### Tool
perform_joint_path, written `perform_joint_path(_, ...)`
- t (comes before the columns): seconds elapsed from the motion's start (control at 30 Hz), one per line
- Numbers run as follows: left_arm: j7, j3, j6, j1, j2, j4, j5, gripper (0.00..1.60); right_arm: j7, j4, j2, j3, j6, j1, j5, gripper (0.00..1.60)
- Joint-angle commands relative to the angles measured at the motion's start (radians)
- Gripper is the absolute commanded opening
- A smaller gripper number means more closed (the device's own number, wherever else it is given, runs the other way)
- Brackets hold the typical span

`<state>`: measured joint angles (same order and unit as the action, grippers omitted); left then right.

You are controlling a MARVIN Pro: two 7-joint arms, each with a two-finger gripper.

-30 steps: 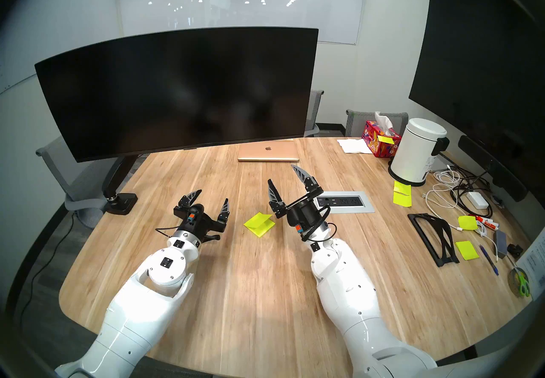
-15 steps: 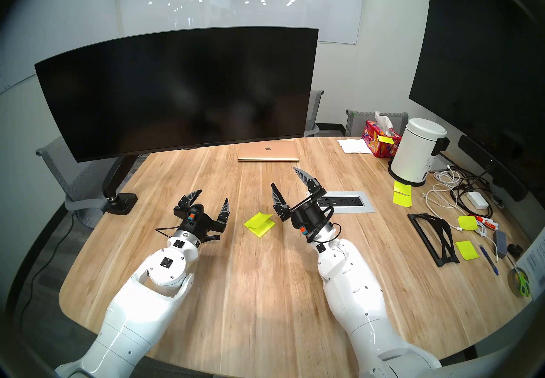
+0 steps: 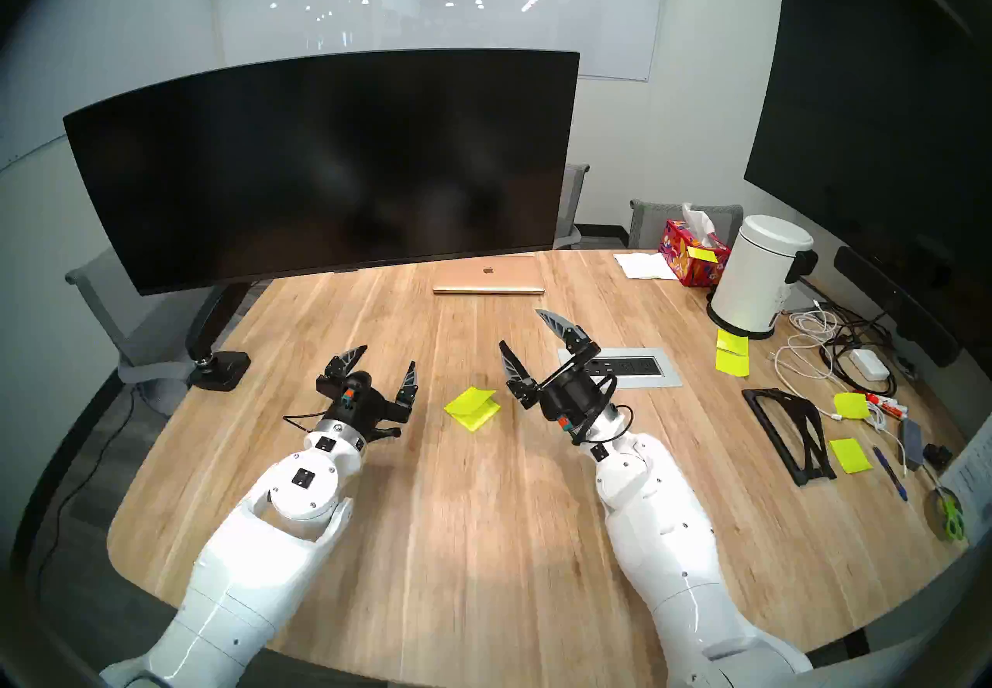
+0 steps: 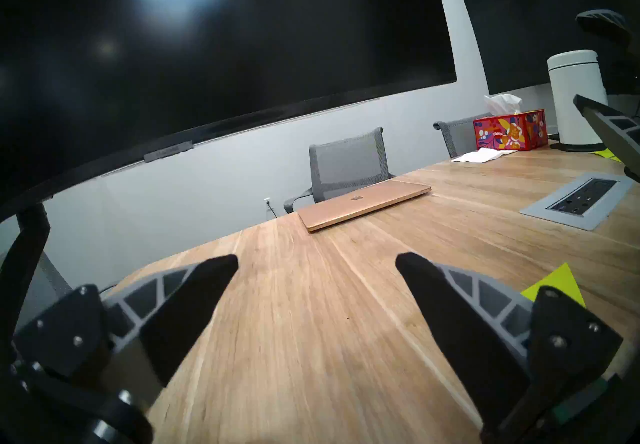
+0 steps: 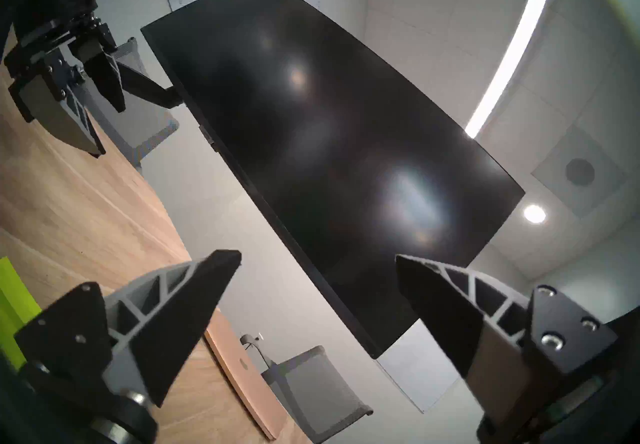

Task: Peel one sticky note off the pad and stick it onto the monitor, then press it flat

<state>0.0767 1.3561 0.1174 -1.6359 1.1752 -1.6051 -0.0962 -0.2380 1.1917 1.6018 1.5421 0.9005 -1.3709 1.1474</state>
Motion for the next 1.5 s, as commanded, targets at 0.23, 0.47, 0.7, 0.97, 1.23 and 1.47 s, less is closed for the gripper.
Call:
perform_joint_path(0.23,0.0,0.001,0.002,0.002,-0.001,-0.016,0.001,1.6,0.039,-0.006,-0.003,-0.002,0.001,0.04,0.004,1.6)
perform_joint_path(0.47,0.0,0.001,0.002,0.002,-0.001,-0.016,0.001,1.6,0.036,-0.014,-0.01,-0.004,0.011,0.048,0.017,1.6)
perform_joint_path(0.7,0.0,0.001,0.002,0.002,-0.001,-0.016,0.001,1.6,0.04,0.001,-0.025,-0.012,0.031,0.047,0.034,1.6)
perform_joint_path(0.97,0.0,0.001,0.002,0.002,0.0,-0.016,0.001,1.6,0.05,0.024,-0.055,-0.011,0.059,0.036,0.042,1.6)
perform_joint_path(1.23,0.0,0.001,0.002,0.002,0.0,-0.016,0.001,1.6,0.087,0.043,-0.096,-0.021,0.059,0.049,0.051,1.6)
perform_joint_path(1.47,0.0,0.001,0.003,0.003,0.0,-0.015,0.001,1.6,0.139,0.053,-0.132,-0.032,0.059,0.082,0.05,1.6)
